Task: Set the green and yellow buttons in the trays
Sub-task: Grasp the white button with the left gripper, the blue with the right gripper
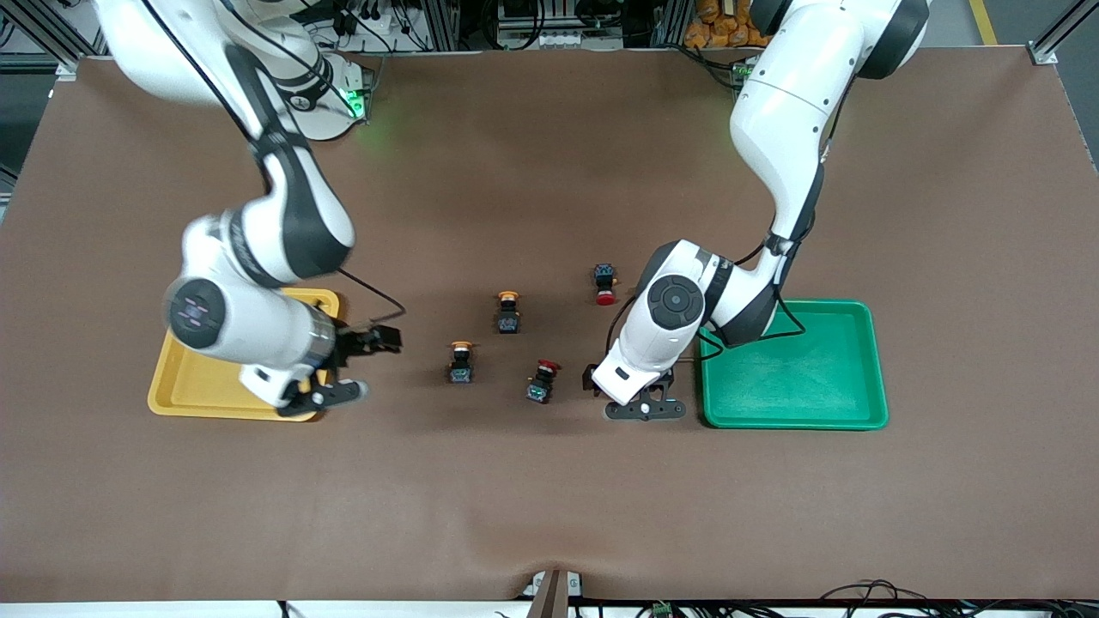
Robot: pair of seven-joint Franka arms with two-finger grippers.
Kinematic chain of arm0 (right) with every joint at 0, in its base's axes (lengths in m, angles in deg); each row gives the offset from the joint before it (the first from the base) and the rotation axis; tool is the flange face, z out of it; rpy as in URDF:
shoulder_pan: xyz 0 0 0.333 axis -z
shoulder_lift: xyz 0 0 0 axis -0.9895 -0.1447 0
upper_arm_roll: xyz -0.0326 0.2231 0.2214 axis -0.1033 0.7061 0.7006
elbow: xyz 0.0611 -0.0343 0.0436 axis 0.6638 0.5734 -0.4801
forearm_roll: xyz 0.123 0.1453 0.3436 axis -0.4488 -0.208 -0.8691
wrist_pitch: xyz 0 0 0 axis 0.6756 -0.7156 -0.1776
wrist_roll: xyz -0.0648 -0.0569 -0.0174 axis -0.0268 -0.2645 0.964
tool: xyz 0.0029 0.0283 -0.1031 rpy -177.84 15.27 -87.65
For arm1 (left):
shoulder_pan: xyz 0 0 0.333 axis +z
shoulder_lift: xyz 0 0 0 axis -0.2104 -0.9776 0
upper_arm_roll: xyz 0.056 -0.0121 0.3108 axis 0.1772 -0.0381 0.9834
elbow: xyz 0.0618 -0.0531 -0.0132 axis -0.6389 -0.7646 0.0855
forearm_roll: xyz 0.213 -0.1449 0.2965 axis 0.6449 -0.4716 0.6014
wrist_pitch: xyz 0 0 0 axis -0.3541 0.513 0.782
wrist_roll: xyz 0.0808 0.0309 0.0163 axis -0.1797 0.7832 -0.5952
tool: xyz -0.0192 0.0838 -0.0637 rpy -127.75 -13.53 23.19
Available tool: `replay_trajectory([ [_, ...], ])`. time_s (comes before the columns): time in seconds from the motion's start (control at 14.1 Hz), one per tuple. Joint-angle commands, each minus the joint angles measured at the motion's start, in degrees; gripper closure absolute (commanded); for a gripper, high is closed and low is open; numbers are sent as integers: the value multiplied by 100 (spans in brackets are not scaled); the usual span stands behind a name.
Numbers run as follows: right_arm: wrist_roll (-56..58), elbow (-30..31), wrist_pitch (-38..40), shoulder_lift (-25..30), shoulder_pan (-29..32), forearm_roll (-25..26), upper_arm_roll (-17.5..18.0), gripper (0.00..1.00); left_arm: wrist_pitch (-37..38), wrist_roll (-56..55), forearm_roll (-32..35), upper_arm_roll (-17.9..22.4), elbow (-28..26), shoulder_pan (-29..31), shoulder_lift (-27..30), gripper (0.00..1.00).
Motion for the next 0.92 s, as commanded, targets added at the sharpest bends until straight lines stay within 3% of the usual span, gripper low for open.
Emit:
replay_trajectory([
  [0.0,-19,-60,-408,-306,-230,-142,-49,0,-7,-203,-63,29,-90,-94,-38,11],
  [0.28,-562,-7,-524,-588,-433,-151,-49,0,-7,-203,-107,11,-319,-103,-20,11],
  [0.43,-704,-25,-672,-737,-459,-168,-50,0,-7,-203,-133,-24,-380,-94,-20,22],
  [0.57,-958,-34,-1120,-913,-563,-168,-41,0,-7,-203,-134,-24,-398,-94,-29,42],
  [0.71,-1274,-34,-1516,-1071,-818,-116,-50,0,2,-177,-134,-24,-398,-94,-11,90],
  [0.78,-1346,-34,-1535,-1107,-845,-107,-50,0,2,-194,-134,-24,-389,-94,6,100],
  [0.85,-1346,-34,-1561,-1168,-889,-89,-50,0,71,-195,-134,-33,-381,-94,41,100],
])
